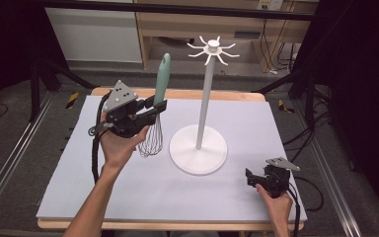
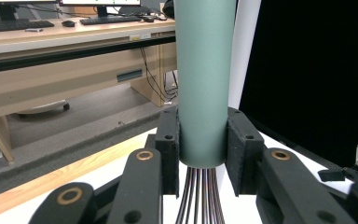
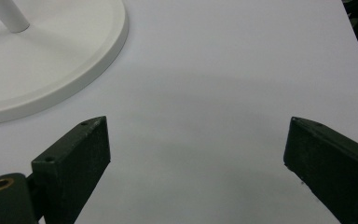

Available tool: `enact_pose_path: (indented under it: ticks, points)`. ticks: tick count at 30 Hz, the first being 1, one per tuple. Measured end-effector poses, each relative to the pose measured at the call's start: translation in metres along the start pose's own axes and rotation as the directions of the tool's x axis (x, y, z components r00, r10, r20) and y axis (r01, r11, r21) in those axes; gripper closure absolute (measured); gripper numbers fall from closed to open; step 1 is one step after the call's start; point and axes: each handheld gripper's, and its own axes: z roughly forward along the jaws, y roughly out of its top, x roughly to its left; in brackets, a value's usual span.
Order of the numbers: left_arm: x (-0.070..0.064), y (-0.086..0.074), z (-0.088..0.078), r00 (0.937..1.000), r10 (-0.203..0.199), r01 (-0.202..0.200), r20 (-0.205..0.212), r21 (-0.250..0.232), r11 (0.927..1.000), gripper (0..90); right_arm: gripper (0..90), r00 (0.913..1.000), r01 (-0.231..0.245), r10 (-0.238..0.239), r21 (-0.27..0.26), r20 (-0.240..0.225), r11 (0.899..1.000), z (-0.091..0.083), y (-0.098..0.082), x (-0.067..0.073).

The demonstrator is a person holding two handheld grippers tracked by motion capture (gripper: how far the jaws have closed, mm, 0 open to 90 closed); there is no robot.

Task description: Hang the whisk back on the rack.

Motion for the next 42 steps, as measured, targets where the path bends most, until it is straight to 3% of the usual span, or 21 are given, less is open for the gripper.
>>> enact_pose_path:
  ticks: [16,42]
  points:
    - [-0.01,0.014,0.01,0.9995,0.025,-0.025,0.019,0.004,0.9997,68.6,7.6,1.0,-0.003,0.003,0.0,-0.002,1.0,0.001,0.0,0.0]
    - [-0.017,0.024,0.031,0.9981,0.06,-0.061,0.017,0.052,0.9968,68.6,7.5,1.0,-0.005,0.005,-0.001,-0.005,1.0,0.0,0.001,-0.002]
